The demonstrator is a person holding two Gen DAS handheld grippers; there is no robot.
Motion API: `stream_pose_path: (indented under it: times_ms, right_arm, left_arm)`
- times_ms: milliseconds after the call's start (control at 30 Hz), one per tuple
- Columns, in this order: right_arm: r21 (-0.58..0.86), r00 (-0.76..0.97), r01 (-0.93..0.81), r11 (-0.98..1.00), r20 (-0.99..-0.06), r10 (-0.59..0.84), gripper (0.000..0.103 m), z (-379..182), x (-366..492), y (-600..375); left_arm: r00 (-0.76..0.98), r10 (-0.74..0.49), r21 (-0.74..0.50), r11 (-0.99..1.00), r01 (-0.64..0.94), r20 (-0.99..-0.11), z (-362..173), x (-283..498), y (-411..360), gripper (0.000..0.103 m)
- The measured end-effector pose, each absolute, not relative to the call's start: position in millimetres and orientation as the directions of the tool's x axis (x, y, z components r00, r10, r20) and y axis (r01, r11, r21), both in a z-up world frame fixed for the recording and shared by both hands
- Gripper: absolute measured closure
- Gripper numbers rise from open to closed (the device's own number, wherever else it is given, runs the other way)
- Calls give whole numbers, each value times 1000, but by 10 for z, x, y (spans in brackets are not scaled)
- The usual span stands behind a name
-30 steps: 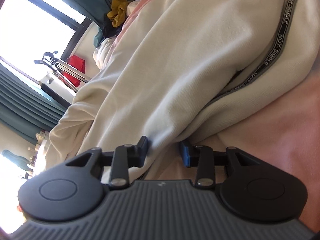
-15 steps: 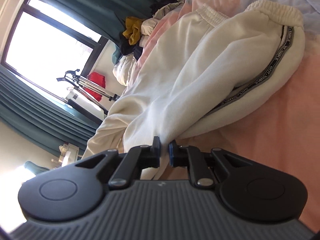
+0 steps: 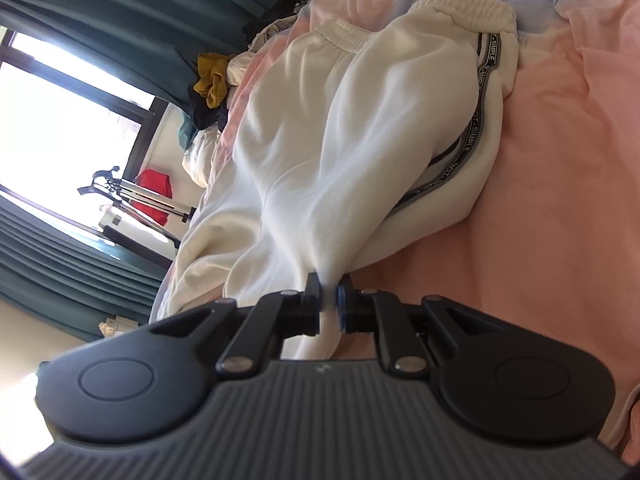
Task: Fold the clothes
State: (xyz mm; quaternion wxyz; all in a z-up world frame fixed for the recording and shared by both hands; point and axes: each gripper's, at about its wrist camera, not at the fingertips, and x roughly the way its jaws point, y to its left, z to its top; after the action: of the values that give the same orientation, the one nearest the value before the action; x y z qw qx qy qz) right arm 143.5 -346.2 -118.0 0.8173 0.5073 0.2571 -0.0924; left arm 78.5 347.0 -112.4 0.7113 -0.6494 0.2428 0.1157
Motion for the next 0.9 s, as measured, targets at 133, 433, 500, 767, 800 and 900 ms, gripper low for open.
stream_pose_path:
  times_ms: [133, 433, 500, 767, 800, 900]
  right_arm:
    - [788, 875, 371, 491, -474, 99, 92, -1127, 1457, -3466]
    - [792, 922, 279, 543, -379, 78, 91, -1006, 1505, -3475]
    - [791, 931, 259, 555, -357, 75, 91, -979, 1516, -3477]
    - [781, 920, 271, 563, -382, 86, 91, -990, 1497, -3473]
    - [779, 918, 274, 564, -387, 88, 91, -994, 1494, -3472]
    - [775, 911, 283, 565, -401, 93, 91, -1004, 1484, -3470]
  left_arm:
    - [882, -130, -888, 156, -433, -453, -1105, 944, 3472, 50]
    - [892, -166, -891, 260, -371, -420, -990, 1203, 3305, 92]
    - [908, -176, -908, 258, -330, -381, -904, 1168, 3324, 98]
    - [938, -144, -827, 526, -199, -317, 176, 897, 2942, 100]
    - [933, -123, -797, 564, -213, -337, 302, 952, 2862, 100]
    - [916, -93, -717, 654, -240, -391, 594, 1281, 2647, 99]
